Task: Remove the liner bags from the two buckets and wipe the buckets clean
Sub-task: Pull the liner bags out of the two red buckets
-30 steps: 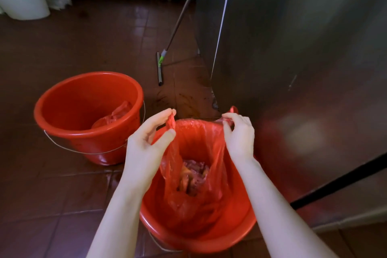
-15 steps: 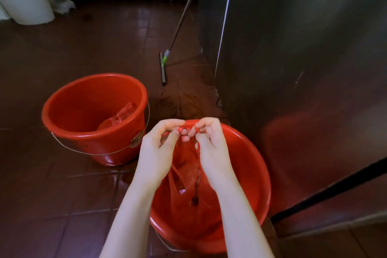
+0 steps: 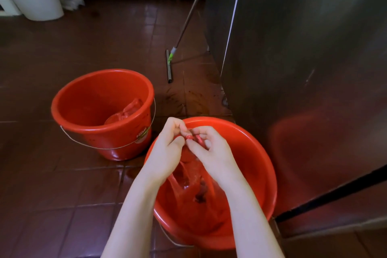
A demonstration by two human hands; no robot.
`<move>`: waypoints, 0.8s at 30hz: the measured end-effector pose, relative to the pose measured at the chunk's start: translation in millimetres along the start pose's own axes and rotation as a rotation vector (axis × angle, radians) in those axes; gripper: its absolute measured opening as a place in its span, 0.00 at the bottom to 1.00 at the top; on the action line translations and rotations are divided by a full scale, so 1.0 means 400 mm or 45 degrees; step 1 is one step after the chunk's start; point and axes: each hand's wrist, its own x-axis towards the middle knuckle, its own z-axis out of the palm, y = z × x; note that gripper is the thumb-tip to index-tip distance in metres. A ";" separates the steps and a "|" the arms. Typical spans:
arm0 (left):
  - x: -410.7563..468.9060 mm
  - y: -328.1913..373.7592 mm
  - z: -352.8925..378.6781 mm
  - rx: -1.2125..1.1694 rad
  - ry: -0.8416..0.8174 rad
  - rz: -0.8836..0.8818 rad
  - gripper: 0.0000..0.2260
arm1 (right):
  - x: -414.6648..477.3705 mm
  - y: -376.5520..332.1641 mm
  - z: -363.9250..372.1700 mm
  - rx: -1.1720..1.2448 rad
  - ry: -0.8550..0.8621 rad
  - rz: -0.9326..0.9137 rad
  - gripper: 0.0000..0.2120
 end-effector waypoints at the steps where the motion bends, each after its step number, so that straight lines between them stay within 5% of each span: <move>1: 0.000 0.003 -0.008 0.048 -0.016 0.034 0.15 | 0.001 0.008 0.000 0.019 -0.073 0.029 0.10; 5: 0.001 -0.007 -0.036 0.132 0.027 0.099 0.13 | 0.004 0.030 0.001 -0.038 -0.140 0.032 0.12; 11: 0.005 -0.024 -0.034 0.073 0.268 -0.099 0.20 | -0.005 0.037 -0.005 0.048 -0.010 0.033 0.04; 15: 0.010 -0.018 -0.038 -0.220 0.021 -0.301 0.08 | -0.011 0.034 -0.007 0.063 -0.021 -0.044 0.03; 24: 0.013 -0.022 -0.024 -0.012 -0.192 -0.300 0.11 | -0.008 0.039 -0.006 0.024 0.046 -0.053 0.04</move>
